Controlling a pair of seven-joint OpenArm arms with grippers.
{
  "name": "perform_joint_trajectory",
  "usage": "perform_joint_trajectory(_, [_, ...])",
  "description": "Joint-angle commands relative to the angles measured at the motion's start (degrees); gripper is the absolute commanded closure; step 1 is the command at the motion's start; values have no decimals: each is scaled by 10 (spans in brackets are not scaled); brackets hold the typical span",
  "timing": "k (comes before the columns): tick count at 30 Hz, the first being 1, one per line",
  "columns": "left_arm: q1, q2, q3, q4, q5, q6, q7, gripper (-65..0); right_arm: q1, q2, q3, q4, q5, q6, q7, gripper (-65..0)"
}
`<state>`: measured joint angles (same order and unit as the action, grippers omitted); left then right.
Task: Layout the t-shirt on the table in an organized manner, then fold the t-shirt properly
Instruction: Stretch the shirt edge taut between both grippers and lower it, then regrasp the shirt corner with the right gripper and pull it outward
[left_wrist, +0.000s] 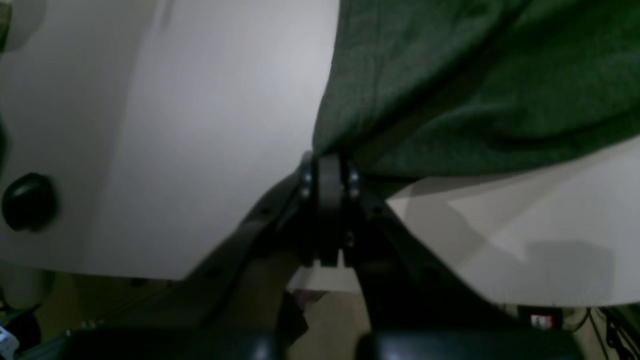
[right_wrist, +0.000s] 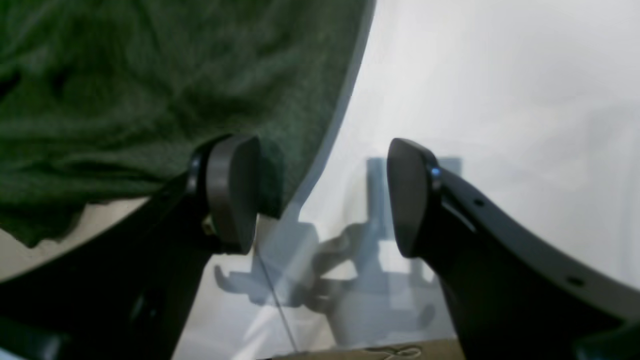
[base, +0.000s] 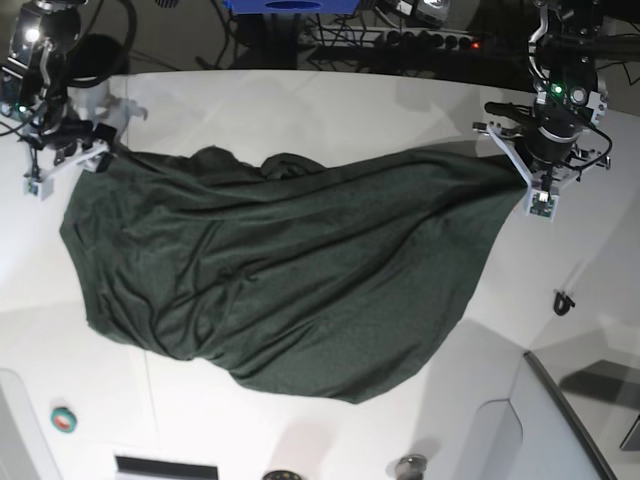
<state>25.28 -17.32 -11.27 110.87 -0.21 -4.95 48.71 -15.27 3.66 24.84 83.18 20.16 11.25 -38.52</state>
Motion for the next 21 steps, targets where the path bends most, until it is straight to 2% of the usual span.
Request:
perform_joint_trajectory(1, [1,-6,-2,9,4,4,-8,0,4,1,2,7,5,13,9,-369])
perform_joint_trajectory(4, [2,-6,-2,9,4,4,-8,0,4,0,1,6,4,16,11,-360])
perform_joint_trajectory(5, [2,-6,-2,9,4,4,-8,0,4,2,1,6,4,16,11,-330])
perform_joint_trajectory(7, [2,-6,-3,8,4,4,-8,0,5,3,3,6,4,16,10,-198])
perform_joint_trajectory(9, [3,-6,-5,8,4,4,-8,0,5,4,4,6,4,16,9,-14])
perform_joint_trajectory(10, [3,-6,-5,8,4,4,-8,0,5,8,10,8,5,16,9,0])
perform_joint_trajectory(12, [3,-6,-3,8,-1,4,-8,0,5,7,33,10,6,16,9,-24])
perform_joint_trajectory(14, [2,-1,-3,8,-1,4,-8,0,7,8,52,13,6,16,3,0])
perform_joint_trajectory(16, [1,13,-5,8,3,4,-9,0,8,10,65,35,6,16,-19,-6])
perform_joint_trajectory(21, [2,18,-2,8,-1,4,-9,0,8,11,82,113,4,14,-58,-6])
